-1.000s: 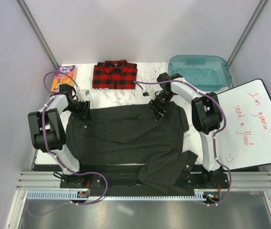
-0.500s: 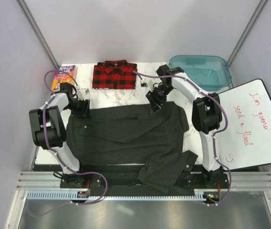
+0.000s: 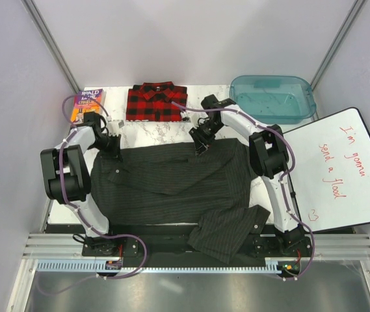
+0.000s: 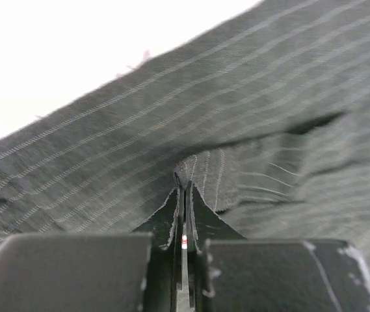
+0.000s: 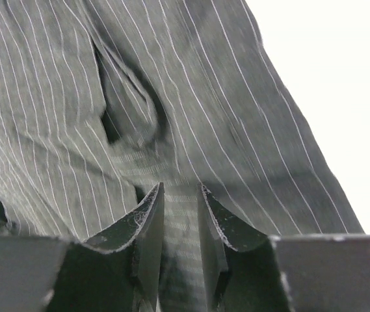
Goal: Fold and stack the long sleeve shirts
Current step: Fold the shirt
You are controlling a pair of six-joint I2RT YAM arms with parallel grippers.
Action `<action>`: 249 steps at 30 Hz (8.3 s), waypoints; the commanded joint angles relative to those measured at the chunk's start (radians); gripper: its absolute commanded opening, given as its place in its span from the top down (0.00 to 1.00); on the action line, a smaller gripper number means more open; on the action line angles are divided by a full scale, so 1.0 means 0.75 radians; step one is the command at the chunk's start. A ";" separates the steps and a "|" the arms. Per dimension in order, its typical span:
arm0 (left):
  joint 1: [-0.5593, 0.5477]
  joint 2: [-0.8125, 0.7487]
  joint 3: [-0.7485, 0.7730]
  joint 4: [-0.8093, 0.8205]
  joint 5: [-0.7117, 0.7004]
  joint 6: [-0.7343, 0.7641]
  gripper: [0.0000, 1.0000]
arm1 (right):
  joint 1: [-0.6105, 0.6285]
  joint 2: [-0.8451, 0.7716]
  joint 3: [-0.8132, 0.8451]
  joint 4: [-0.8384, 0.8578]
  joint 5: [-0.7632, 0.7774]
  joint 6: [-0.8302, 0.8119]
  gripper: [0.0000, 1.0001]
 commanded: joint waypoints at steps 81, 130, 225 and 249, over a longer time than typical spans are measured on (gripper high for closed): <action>0.010 0.214 0.096 0.097 -0.280 0.220 0.51 | -0.067 0.204 0.191 0.024 0.570 -0.087 0.44; 0.337 -0.442 -0.249 -0.686 0.253 1.344 0.32 | 0.341 -1.185 -1.409 0.182 0.332 -0.565 0.37; 0.396 -0.753 -0.638 -0.476 0.127 1.829 0.98 | 0.787 -1.486 -1.581 0.133 0.191 -0.543 0.38; 0.398 -0.841 -0.689 -0.492 0.168 1.874 0.98 | 1.008 -1.396 -1.674 0.403 0.515 -0.209 1.00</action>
